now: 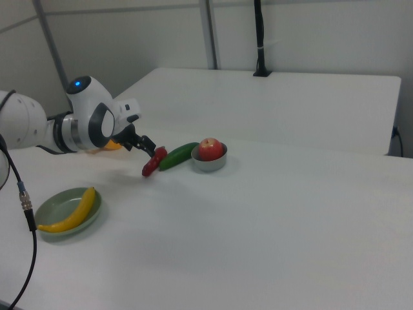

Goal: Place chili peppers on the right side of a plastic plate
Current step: 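Move the open gripper over the red chili pepper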

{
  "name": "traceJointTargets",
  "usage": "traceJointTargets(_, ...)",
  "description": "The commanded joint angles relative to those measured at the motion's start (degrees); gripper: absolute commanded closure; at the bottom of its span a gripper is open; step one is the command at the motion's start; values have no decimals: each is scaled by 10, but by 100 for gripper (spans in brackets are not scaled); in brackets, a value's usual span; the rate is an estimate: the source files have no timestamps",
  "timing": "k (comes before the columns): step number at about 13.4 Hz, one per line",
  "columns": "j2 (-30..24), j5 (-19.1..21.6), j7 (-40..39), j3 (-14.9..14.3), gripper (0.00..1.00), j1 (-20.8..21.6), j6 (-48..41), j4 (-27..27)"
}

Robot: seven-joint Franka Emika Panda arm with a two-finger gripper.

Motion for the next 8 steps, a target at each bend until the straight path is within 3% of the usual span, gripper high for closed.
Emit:
traceJointTargets(1,20,-30,33,-2,0,3,26,9)
traceJointTargets(8,48,-54,35,-2,5,0,35,9)
